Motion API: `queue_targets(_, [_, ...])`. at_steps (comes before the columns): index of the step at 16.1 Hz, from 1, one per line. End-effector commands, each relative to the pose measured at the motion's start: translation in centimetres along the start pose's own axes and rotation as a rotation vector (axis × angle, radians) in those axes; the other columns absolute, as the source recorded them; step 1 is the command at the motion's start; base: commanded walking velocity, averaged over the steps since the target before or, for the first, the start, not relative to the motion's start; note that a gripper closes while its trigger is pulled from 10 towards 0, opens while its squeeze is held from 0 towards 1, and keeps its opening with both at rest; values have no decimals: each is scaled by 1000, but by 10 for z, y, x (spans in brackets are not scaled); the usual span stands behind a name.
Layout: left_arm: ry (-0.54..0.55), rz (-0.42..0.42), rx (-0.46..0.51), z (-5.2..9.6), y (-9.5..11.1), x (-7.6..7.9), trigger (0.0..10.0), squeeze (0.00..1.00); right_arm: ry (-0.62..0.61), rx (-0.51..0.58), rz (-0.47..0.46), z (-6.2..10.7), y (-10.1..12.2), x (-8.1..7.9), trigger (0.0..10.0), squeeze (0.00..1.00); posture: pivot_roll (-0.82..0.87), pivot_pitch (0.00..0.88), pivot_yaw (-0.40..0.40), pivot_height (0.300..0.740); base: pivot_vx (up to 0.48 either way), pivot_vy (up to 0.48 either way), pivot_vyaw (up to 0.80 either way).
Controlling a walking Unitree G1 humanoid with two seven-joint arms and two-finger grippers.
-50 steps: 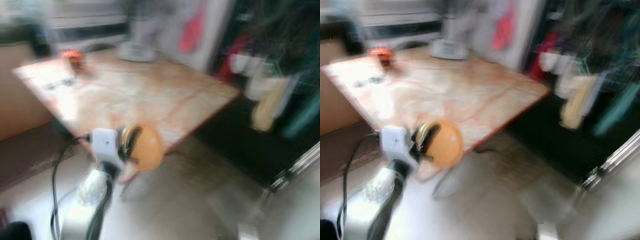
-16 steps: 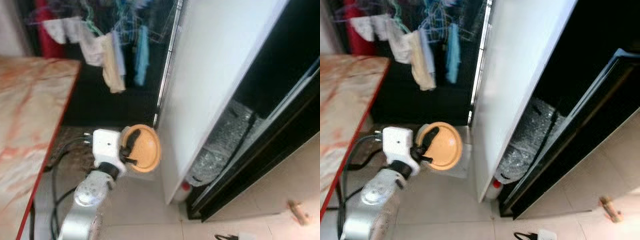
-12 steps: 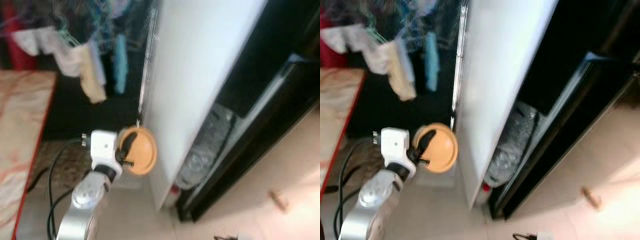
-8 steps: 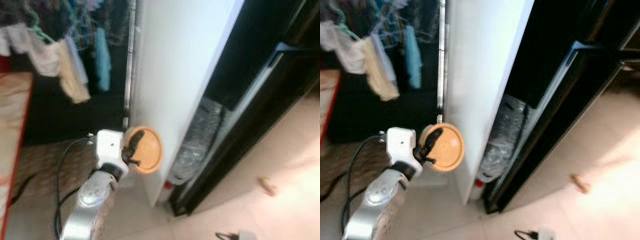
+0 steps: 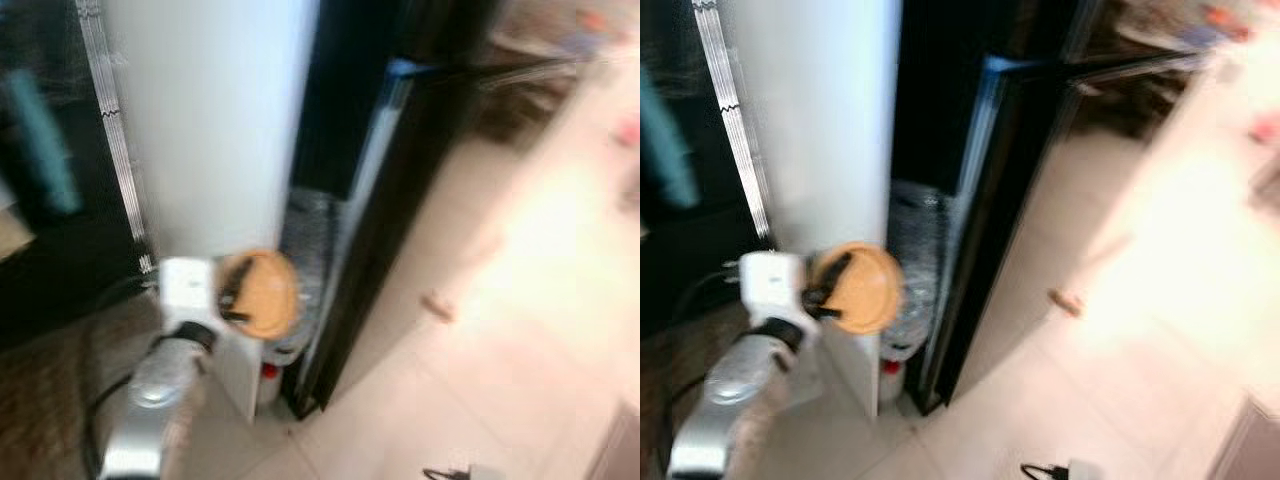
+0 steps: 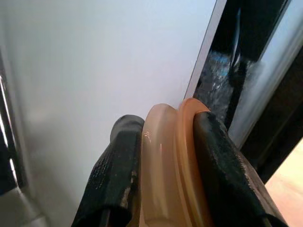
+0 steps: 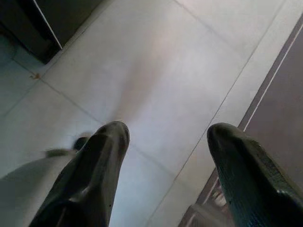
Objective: Restocking fridge
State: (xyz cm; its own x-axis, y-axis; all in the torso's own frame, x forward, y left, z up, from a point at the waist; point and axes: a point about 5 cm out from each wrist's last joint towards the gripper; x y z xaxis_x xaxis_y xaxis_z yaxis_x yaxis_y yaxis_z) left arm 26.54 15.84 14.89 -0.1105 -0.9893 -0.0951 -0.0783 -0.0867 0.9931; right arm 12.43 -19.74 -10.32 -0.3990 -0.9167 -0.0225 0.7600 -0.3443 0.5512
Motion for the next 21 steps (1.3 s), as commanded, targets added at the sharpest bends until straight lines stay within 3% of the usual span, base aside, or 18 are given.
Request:
queue_targets(1, [46,96,-11,-8,-5,-6,10000,0,-21,12,-11,-1,4,5,10000,0,98,0,-110,740,0,0,-625])
queue_targets(3, [152,193,-72,-10,-20,-25,10000,0,-20,12,-17,-1,4,2,10000,0,98,0,-105,740,0,0,0])
queue_targets(5, [248,313,-187,-11,-49,-48,10000,0,-21,10,-31,0,2,-1,10000,0,90,0,-92,740,0,0,0])
queue_targets(6, [283,318,-255,-10,-64,-56,10000,0,-21,10,-37,0,1,-4,10000,0,85,0,-85,740,0,0,0])
queue_targets(8, [300,244,-443,-7,-102,-66,10000,0,-17,9,-49,0,0,-9,10000,0,82,0,-73,740,0,0,0])
queue_targets(11, [313,180,-602,3,-136,-71,10000,0,-16,2,-65,0,-2,-15,10000,0,54,0,-47,740,0,0,0])
queue_targets(13, [378,186,-644,12,-148,-76,10000,0,-21,-1,-79,1,-3,-18,10000,0,36,0,-33,740,0,0,0])
queue_targets(14, [433,222,-612,15,-149,-81,10000,0,-28,-3,-85,1,-4,-18,10000,0,29,0,-31,740,0,0,0])
queue_targets(15, [481,199,-630,23,-153,-86,10000,0,-33,-4,-87,1,-3,-17,10000,0,35,0,-33,740,0,0,0])
queue_targets(17, [538,157,-753,41,-170,-86,10000,0,-40,-11,-73,0,-4,-14,10000,0,47,0,-50,740,0,0,0])
queue_targets(20, [542,161,-758,41,-174,-85,10000,0,-44,-12,-73,1,-4,-13,10000,0,47,0,-50,740,0,0,0])
queue_targets(21, [479,176,-768,38,-177,-75,10000,0,-47,-14,-75,1,-5,-12,10000,0,17,0,-51,740,0,0,0])
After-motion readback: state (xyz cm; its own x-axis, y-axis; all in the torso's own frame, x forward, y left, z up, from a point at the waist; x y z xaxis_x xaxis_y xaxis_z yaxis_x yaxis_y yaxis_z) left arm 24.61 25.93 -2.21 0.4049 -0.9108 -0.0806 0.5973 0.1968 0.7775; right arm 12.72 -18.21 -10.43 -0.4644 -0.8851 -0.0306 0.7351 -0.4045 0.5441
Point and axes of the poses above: a point about 5 cm out from each wrist's last joint towards the gripper, its own z axis pointing back from the gripper into the wrist, its own y axis along the axis of the wrist's last joint, x = y × z, and after that the axes turned 9 degrees about -z, right-handed
